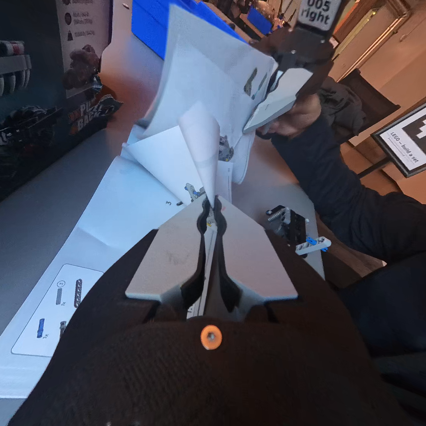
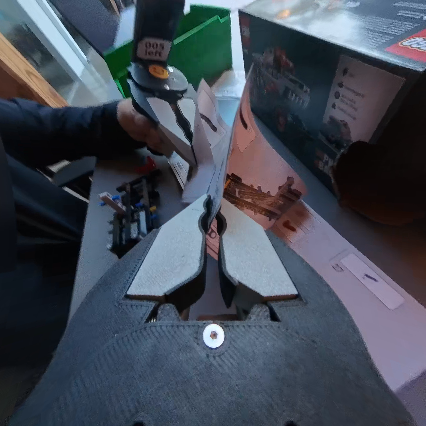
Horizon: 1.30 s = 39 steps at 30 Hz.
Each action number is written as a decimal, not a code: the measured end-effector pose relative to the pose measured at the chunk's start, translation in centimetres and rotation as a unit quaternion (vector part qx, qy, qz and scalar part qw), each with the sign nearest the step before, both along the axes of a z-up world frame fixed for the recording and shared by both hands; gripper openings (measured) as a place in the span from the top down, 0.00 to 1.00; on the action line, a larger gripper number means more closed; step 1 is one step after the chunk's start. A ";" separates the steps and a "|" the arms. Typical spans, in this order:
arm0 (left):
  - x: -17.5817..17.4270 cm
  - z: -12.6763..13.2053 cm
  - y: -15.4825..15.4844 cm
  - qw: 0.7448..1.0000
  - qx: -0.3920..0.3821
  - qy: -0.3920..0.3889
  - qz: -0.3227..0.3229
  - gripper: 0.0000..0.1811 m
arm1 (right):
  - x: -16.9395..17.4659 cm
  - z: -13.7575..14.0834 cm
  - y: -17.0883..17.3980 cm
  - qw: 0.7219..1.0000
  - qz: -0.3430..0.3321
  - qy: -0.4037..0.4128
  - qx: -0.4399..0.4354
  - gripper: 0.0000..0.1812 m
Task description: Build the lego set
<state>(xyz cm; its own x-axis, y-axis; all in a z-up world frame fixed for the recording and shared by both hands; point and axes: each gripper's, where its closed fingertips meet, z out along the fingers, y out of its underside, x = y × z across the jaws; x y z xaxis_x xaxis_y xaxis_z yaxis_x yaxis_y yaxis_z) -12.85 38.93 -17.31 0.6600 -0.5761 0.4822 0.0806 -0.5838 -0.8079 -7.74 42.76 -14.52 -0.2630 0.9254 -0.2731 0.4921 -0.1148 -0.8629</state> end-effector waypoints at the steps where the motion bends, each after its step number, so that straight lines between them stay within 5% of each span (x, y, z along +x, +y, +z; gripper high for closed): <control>1: 0.0 -0.3 0.0 1.000 0.000 0.007 0.001 1.00 | 0.5 -0.5 0.4 1.000 -0.002 -0.011 0.019 1.00; 10: -0.2 -0.5 -0.3 1.000 0.003 0.025 0.002 1.00 | 1.6 -0.3 2.9 0.998 -0.055 0.004 0.006 1.00; 19: -3.7 -1.5 -3.2 0.994 -0.013 0.111 0.015 0.97 | 2.4 -1.7 5.5 0.990 -0.142 -0.005 -0.008 0.81; 24: -6.4 -2.3 -6.5 0.987 -0.026 0.151 0.042 0.84 | 3.7 1.5 8.7 0.965 -0.247 0.067 0.063 0.74; 28: -7.3 -0.3 -8.0 0.987 0.031 0.142 0.064 0.81 | 3.6 3.3 8.9 0.945 -0.277 0.107 0.136 0.77; 34: -8.0 1.1 -8.6 0.984 0.067 0.146 0.079 0.80 | 2.7 -1.2 8.4 0.962 -0.247 0.005 0.118 0.72; 39: -7.2 -2.1 -7.8 0.973 0.031 0.221 0.061 0.81 | 4.0 -4.9 9.6 0.956 -0.254 -0.093 0.116 0.69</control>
<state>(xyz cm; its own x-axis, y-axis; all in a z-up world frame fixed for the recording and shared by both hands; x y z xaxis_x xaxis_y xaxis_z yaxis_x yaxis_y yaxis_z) -20.09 31.13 -19.42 0.8602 -0.4994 0.1031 -0.2166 -0.5409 -0.8127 -3.72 52.33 -19.47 0.2699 0.9619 -0.0433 0.5714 -0.1962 -0.7969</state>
